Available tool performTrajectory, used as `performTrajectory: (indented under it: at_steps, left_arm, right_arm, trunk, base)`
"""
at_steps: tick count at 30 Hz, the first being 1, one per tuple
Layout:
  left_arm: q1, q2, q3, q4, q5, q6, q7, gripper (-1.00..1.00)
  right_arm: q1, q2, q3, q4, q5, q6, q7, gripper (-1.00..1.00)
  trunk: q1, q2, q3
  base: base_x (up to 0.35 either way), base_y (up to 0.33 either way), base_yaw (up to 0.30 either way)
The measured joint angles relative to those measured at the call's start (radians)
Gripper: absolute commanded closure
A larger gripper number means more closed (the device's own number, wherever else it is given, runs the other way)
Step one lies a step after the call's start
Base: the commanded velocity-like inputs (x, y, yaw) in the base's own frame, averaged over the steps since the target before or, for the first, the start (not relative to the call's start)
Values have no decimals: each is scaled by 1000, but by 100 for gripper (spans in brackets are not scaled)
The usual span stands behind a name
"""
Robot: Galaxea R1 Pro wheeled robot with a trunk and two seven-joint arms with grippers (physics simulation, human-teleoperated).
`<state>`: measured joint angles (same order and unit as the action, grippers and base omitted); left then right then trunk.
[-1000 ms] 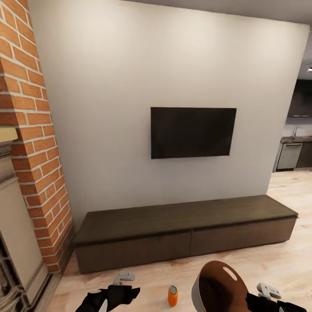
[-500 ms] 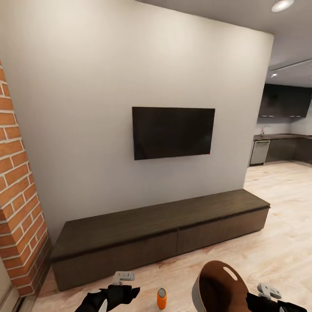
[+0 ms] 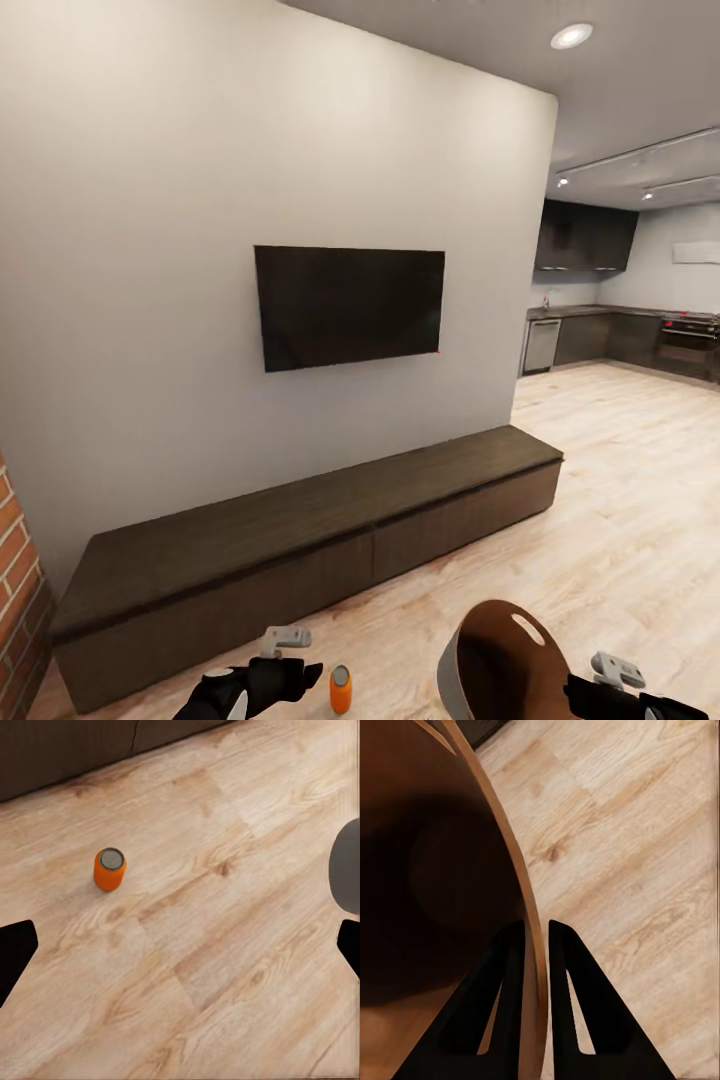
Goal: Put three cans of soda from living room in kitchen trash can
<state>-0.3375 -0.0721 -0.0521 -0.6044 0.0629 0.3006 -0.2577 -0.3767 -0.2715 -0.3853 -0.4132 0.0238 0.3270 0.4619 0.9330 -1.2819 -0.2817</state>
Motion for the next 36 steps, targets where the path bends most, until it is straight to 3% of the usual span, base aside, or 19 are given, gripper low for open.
performTrajectory:
  at_steps: [23, 36]
  left_arm:
    - [0, 0, 0, -5, 0, -1, 0, -100]
    - [0, 0, -1, -2, 0, -1, 0, -100]
  right_arm:
    - [0, -1, -1, 0, 2, -1, 7, 100]
    - [0, -2, 0, 0, 4, -1, 7, 100]
  trunk:
    - [0, 0, 0]
    - [0, 0, 0]
  base:
    - [0, 0, -274]
    - [21, 151, -65]
